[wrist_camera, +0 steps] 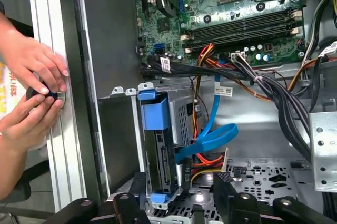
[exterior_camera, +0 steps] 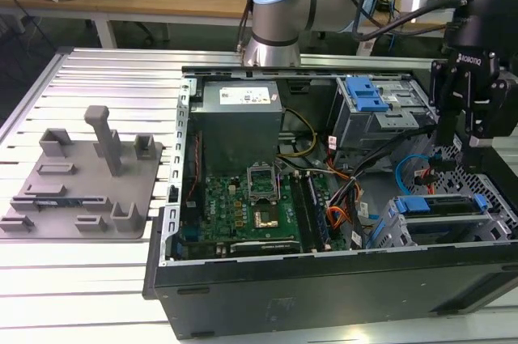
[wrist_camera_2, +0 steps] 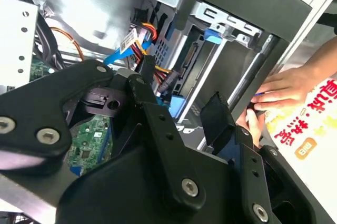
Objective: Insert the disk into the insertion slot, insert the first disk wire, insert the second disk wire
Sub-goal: 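Insert the first disk wire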
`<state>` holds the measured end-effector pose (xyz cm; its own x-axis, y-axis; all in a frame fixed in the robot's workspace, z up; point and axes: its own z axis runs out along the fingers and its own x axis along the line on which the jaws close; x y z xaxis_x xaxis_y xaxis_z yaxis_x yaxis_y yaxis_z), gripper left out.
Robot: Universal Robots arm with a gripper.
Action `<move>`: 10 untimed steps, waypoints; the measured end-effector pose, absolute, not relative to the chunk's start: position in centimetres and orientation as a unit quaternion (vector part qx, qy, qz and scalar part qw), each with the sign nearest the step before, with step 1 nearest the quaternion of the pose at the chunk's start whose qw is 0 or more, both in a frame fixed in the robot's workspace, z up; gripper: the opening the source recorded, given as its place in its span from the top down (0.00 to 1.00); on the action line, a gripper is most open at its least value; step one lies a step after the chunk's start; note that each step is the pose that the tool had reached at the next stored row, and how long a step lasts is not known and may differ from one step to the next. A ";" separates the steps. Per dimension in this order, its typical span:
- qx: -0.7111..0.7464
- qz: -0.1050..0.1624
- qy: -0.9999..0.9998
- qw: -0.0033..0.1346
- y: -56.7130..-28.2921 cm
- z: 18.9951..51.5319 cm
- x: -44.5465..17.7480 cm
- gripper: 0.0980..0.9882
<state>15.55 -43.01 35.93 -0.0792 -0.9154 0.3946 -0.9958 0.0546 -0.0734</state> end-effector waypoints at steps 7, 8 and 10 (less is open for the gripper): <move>0.667 0.170 -0.715 0.124 -42.8 35.8 15.5 0.41; 0.666 0.174 -0.715 0.123 -42.7 35.8 15.5 0.41; 0.665 0.180 -0.715 0.121 -42.5 35.7 15.5 0.41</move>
